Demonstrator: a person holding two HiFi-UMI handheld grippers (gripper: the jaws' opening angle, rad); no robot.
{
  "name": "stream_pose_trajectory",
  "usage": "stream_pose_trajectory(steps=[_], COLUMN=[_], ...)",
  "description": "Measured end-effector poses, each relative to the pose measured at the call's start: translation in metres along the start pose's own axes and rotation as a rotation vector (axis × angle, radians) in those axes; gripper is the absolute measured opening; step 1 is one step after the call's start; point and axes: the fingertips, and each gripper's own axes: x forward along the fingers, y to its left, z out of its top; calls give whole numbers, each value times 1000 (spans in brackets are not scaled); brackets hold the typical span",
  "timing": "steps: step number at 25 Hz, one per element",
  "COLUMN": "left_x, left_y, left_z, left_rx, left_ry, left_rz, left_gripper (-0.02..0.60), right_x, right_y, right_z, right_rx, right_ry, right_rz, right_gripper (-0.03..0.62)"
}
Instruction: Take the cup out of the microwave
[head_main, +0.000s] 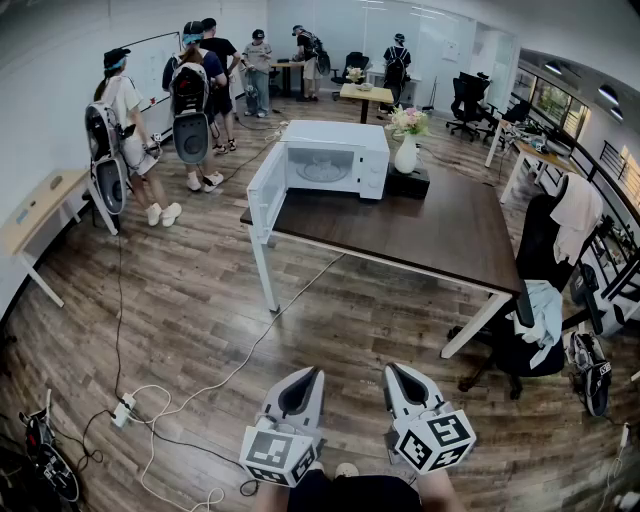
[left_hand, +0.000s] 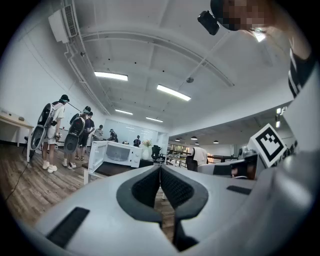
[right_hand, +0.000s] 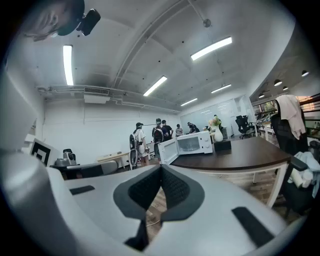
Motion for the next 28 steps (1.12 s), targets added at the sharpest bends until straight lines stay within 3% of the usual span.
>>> stream_pose_trajectory(steps=[18,28], left_x=[1,0], left_y=[13,46], left_z=[-20,-28], left_rx=[17,22], left_ry=[56,86], left_rz=[-64,-41], left_gripper=[6,6], right_x=[3,34], right_y=[-9,1], right_z=[-22,-32], right_rx=[34,65], right_ry=[10,21], right_rz=[-116,-102], right_gripper=[-6,-6])
